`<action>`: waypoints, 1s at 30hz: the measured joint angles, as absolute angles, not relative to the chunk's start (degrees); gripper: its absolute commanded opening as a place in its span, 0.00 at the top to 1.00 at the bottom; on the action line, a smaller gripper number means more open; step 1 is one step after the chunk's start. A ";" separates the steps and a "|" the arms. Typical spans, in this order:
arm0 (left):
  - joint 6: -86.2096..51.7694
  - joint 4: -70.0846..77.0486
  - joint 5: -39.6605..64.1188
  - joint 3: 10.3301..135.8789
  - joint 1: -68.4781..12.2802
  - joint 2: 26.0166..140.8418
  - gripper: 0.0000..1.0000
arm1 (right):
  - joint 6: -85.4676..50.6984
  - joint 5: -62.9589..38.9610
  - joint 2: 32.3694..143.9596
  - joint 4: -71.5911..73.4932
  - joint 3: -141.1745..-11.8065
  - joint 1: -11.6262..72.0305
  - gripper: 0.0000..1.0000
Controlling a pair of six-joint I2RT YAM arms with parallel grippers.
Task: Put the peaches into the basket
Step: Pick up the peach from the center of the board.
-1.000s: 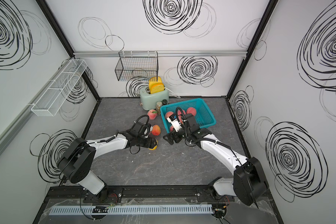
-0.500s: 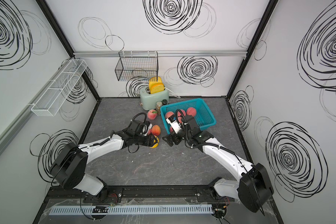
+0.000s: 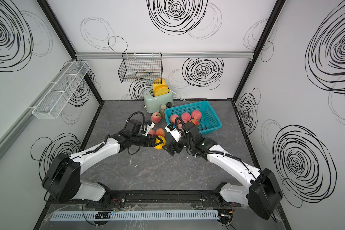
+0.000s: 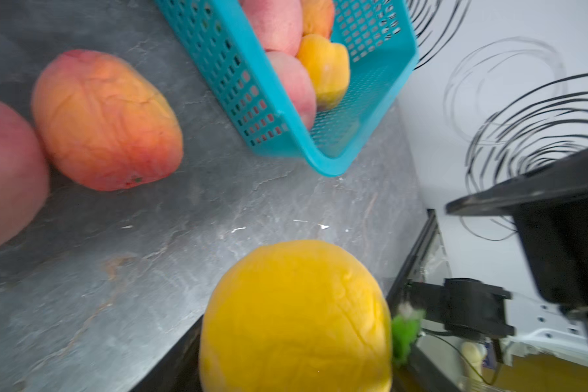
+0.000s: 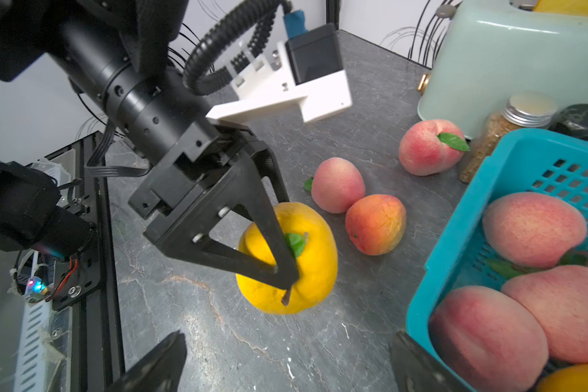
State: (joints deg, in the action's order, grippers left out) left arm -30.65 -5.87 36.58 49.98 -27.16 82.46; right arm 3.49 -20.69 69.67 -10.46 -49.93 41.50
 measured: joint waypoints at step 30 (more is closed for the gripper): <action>-41.45 6.61 49.71 47.90 -26.96 81.19 0.27 | 5.21 -14.81 76.25 -7.70 -53.58 45.19 0.10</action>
